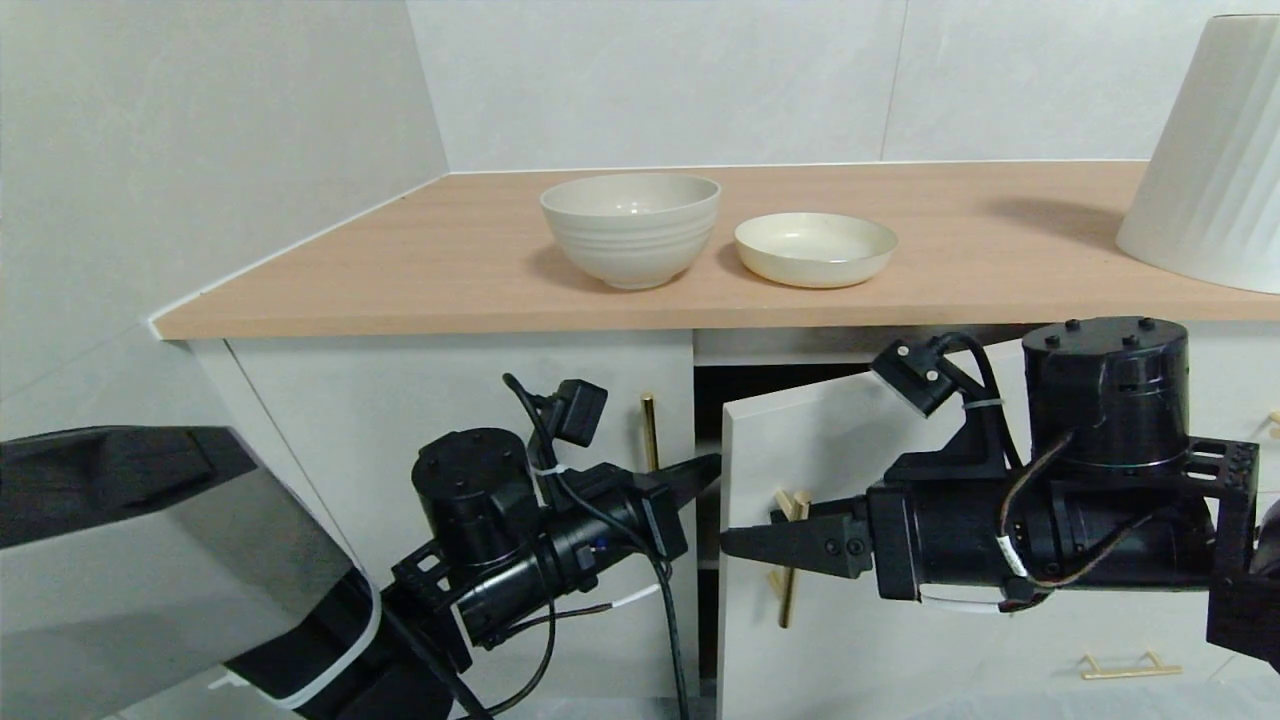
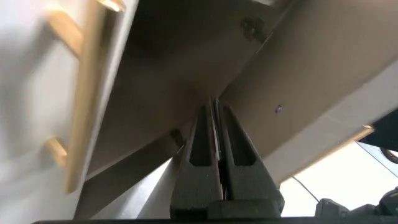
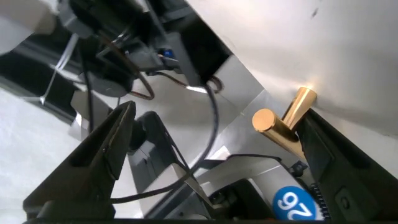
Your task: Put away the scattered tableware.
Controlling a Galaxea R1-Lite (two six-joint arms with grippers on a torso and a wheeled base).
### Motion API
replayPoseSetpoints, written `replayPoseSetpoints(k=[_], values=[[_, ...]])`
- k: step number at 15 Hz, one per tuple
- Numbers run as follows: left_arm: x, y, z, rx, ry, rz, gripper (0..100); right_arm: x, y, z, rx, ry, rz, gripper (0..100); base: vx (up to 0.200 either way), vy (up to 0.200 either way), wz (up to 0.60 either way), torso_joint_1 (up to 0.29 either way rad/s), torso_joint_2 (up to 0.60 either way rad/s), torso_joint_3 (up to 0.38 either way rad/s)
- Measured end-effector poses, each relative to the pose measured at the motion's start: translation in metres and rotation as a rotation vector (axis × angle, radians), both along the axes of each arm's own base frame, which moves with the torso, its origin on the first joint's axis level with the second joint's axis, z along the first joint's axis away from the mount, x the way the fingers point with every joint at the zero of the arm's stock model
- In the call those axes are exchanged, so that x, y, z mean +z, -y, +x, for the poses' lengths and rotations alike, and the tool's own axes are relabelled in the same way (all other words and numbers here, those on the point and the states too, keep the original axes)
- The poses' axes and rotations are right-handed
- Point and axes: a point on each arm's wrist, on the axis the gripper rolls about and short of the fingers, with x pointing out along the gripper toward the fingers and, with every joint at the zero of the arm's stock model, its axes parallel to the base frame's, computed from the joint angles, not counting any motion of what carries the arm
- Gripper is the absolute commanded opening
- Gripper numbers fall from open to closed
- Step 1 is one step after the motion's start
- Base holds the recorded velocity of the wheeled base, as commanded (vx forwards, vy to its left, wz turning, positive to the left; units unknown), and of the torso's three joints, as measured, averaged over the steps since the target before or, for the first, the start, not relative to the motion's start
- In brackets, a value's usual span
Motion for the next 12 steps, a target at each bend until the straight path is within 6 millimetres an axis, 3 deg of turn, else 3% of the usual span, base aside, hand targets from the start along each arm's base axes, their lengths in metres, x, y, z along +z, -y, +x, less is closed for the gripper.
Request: replayPoseSetpoints(k=[7, 12], values=[[-0.006, 0.01, -0.004, -0.032, 0.009, -0.007, 0, -0.001, 0.01, -0.006, -0.003, 0.046, -0.021, 100, 0.0, 0.0, 0.0, 0.0, 0.0, 0.0], [-0.001, 0.013, -0.001, -0.037, 0.024, -0.02, 0, -0.001, 0.028, -0.01, -0.048, 0.028, -0.036, 100, 0.0, 0.0, 0.0, 0.0, 0.0, 0.0]])
